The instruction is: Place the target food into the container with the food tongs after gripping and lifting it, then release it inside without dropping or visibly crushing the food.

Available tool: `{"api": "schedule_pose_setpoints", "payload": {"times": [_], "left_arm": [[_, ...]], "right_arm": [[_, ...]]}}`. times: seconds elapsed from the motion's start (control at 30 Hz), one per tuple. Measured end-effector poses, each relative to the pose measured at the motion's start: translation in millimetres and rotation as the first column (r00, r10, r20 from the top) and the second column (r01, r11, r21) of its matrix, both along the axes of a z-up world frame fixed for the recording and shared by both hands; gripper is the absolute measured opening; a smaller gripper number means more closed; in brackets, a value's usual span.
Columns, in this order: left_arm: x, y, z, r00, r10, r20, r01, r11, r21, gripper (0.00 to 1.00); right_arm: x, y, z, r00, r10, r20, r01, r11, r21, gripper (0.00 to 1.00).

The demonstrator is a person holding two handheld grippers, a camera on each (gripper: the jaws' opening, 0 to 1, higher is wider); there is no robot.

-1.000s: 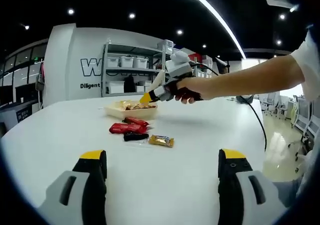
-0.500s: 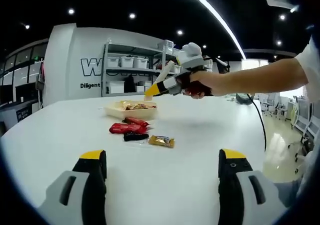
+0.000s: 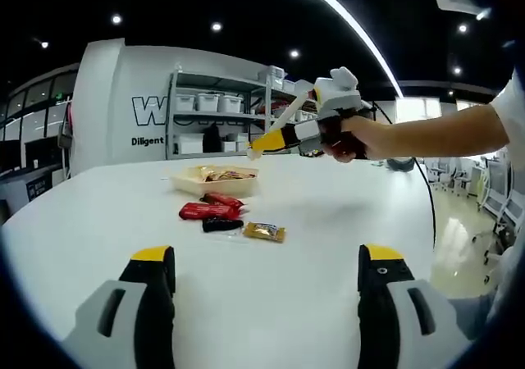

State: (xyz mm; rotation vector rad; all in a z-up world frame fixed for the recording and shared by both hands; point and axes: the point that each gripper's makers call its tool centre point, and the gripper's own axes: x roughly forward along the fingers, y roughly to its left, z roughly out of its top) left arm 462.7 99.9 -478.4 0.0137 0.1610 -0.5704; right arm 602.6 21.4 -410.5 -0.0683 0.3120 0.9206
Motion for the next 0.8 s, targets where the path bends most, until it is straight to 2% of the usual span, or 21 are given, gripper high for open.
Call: {"api": "schedule_pose_setpoints", "payload": {"times": [0.03,0.23,0.67,0.8], "left_arm": [[0.1,0.2,0.1,1.000,0.001,-0.001,-0.001,1.000,-0.001,0.91],[0.8,1.3,1.0,1.000,0.005,0.002,-0.005,1.000,-0.003,0.91],[0.6,1.2,0.8,1.000,0.004,-0.002,-0.004,1.000,-0.005,0.91],[0.2,0.5,0.0,1.000,0.002,-0.003,-0.002,1.000,0.003,0.91]], "right_arm": [[-4.4,-0.1,-2.8,1.000,0.015,0.014,-0.015,1.000,-0.028,0.19],[-15.7,-1.9,-13.5,0.998,0.051,0.027,-0.048,0.995,-0.083,0.19],[-40.1,2.7,-19.5,0.995,0.103,0.013,-0.101,0.991,-0.093,0.20],[-46.4,10.3,-18.4,0.994,0.112,-0.008,-0.112,0.992,-0.063,0.20]]}}
